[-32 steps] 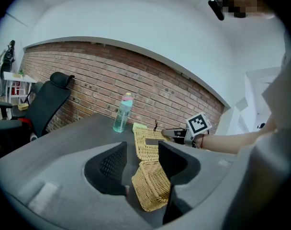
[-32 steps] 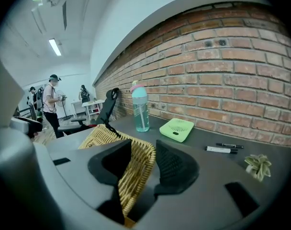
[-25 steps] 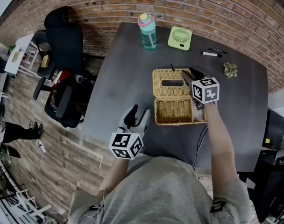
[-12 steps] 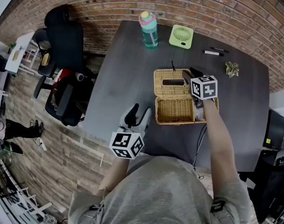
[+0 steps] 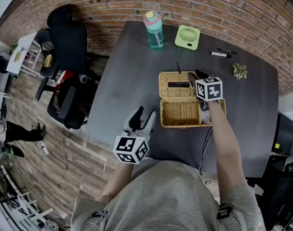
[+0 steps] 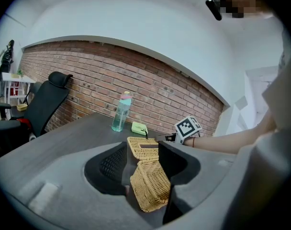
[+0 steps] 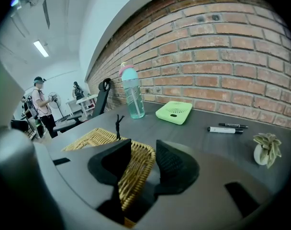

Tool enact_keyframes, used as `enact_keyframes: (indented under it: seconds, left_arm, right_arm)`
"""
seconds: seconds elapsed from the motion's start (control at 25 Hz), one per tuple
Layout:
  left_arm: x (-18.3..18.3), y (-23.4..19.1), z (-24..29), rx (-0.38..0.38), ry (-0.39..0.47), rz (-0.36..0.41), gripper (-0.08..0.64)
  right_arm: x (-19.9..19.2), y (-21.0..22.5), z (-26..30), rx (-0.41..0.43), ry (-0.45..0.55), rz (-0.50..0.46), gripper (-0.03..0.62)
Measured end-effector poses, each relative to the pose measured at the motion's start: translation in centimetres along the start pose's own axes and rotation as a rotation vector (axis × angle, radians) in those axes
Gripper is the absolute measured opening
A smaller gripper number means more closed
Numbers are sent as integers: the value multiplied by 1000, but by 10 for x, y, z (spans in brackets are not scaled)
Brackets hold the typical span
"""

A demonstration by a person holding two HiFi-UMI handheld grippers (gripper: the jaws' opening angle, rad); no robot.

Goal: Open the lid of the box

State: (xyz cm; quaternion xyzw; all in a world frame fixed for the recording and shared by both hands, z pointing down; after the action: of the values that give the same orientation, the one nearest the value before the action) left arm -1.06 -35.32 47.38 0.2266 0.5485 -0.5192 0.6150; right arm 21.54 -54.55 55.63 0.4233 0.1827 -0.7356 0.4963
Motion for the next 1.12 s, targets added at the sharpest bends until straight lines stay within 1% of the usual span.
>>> enact_keyframes:
  seconds: [0.28, 0.44, 0.6, 0.76, 1.12]
  left_arm:
    - [0, 3, -7, 5, 9, 6, 212]
    - [0, 8, -12, 6, 22, 13, 212]
    - [1, 12, -19, 10, 36, 17, 212]
    - [1, 18, -29, 5, 40, 26, 211]
    - [-2, 29, -45, -19, 35, 47, 196]
  right_arm:
    - [1, -5, -11, -9, 27, -7, 160]
    - [3, -16, -28, 1, 62, -35, 160]
    - [6, -32, -51, 13, 108, -59, 154]
    - [7, -51, -78, 25, 168, -64, 144]
    - [-4, -98, -136, 40, 270, -92, 108]
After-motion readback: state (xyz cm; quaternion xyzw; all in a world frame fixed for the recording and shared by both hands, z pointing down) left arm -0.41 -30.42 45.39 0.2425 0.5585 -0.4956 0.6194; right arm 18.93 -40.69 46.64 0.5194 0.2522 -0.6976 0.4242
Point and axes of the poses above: the fingertips, and each gripper's own axes: z forward along the fingers, y to its right, x out of its top, the point moved 4 cm from there along -z, backward along the fingers, and after that the axes turned 1 degree about z, right-handed, at the moved point
